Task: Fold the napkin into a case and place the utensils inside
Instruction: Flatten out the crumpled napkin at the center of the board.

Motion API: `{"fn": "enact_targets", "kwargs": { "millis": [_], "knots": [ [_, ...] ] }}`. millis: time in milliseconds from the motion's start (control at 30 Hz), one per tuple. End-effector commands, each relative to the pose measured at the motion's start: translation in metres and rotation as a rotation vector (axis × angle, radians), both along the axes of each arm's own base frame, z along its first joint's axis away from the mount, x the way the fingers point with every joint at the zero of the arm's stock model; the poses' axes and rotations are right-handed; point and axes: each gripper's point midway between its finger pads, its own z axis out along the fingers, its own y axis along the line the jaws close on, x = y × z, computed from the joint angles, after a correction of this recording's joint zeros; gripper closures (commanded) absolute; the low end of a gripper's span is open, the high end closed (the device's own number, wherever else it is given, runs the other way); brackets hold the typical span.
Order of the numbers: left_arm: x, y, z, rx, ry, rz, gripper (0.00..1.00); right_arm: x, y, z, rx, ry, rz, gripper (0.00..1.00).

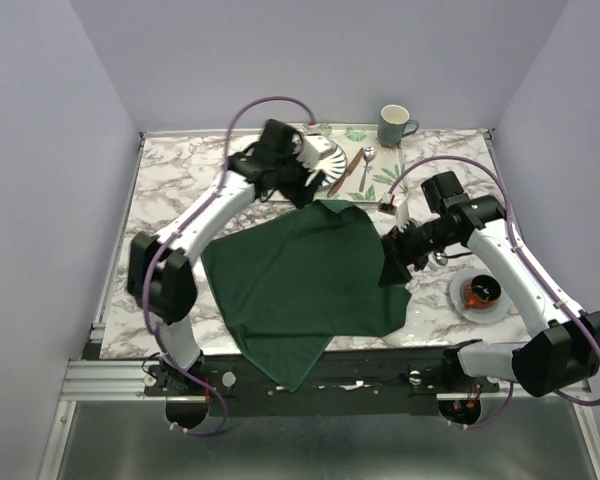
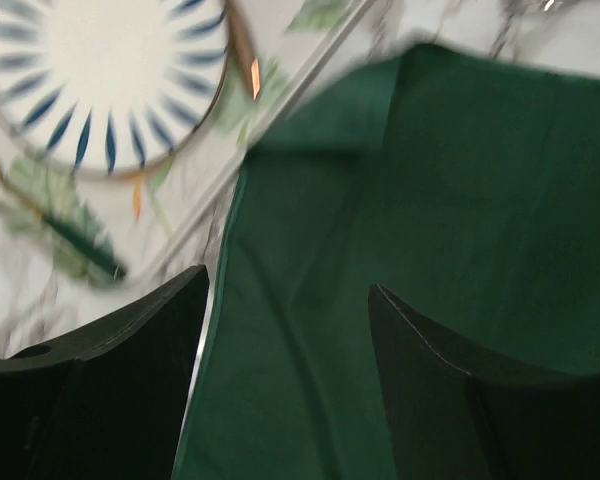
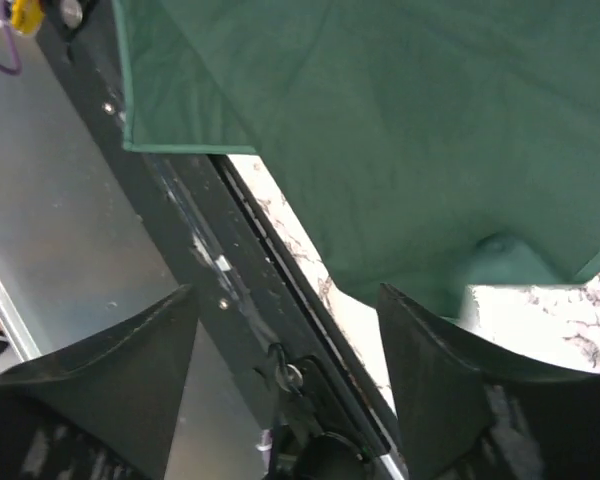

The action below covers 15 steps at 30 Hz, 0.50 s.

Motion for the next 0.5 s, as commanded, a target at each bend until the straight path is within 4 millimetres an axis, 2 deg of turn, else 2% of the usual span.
{"fn": "enact_targets", "kwargs": {
  "millis": [0, 33, 67, 100, 133, 167, 200, 233, 267, 333, 400, 467],
  "knots": [
    [-0.023, 0.110, 0.021, -0.072, 0.058, 0.137, 0.24, 0.020, 0.006, 0.026, 0.030, -0.107, 0.021, 0.19],
    [-0.034, 0.131, -0.003, -0.038, 0.107, 0.172, 0.24, 0.031, 0.006, 0.027, 0.021, -0.136, 0.011, 0.19],
    [-0.033, 0.165, -0.002, -0.030, 0.094, 0.260, 0.25, 0.054, 0.006, 0.031, 0.002, -0.218, -0.017, 0.19],
    [-0.038, 0.180, -0.010, -0.016, 0.110, 0.294, 0.25, 0.064, 0.007, 0.033, -0.006, -0.231, -0.046, 0.19],
    [-0.047, 0.197, -0.030, 0.007, 0.158, 0.330, 0.27, 0.075, 0.008, 0.033, -0.010, -0.248, -0.063, 0.19],
    [-0.053, 0.209, -0.038, 0.013, 0.185, 0.359, 0.28, 0.093, 0.011, 0.032, -0.021, -0.264, -0.079, 0.20],
    [-0.055, 0.227, -0.047, 0.032, 0.207, 0.406, 0.30, 0.100, 0.012, 0.030, -0.027, -0.257, -0.086, 0.20],
    [-0.066, 0.235, -0.065, 0.059, 0.252, 0.426, 0.32, 0.107, 0.013, 0.026, -0.039, -0.248, -0.094, 0.22],
    [-0.070, 0.241, -0.076, 0.088, 0.272, 0.435, 0.33, 0.115, 0.014, 0.014, -0.057, -0.216, -0.097, 0.23],
    [-0.079, 0.258, -0.101, 0.161, 0.317, 0.487, 0.38, 0.129, 0.014, 0.004, -0.087, -0.200, -0.111, 0.26],
    [-0.076, 0.267, -0.115, 0.181, 0.335, 0.535, 0.41, 0.146, 0.012, -0.012, -0.138, -0.187, -0.133, 0.27],
    [-0.070, 0.282, -0.124, 0.197, 0.334, 0.599, 0.42, 0.161, 0.011, -0.018, -0.159, -0.202, -0.154, 0.28]
  ]
}}
